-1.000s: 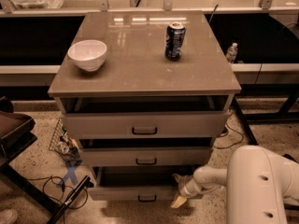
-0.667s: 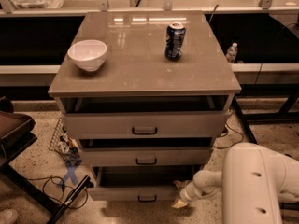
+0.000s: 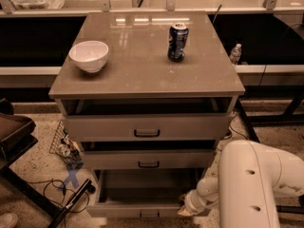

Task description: Open bottom drawer

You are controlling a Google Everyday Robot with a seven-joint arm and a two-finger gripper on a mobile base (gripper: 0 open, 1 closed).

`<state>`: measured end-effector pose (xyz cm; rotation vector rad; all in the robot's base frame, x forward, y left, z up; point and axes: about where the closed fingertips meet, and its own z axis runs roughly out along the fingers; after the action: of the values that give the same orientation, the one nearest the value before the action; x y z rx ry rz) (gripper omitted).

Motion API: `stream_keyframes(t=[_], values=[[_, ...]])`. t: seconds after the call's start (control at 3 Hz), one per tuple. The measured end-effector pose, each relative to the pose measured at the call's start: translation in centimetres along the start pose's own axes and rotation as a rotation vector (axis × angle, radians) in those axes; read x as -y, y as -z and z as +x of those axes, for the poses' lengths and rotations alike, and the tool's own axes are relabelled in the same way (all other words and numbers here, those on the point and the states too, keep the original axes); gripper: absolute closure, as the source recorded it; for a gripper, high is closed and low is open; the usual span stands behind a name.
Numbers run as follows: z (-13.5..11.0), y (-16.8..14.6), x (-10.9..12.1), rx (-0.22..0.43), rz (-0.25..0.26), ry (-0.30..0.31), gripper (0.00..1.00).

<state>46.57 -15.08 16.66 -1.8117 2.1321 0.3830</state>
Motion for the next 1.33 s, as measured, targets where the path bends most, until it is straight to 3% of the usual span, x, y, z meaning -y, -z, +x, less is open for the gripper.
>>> stream_keyframes(t=[0.33,1.0,1.33], values=[[0.9,0.8,-2.1,-0.051,-0.015,-0.026,1.0],[2.2,2.2,-5.5,-0.14,-0.046,-0.066,1.0],[2.2,2.2,-5.7,-0.144,-0.05,-0.063,1.0]])
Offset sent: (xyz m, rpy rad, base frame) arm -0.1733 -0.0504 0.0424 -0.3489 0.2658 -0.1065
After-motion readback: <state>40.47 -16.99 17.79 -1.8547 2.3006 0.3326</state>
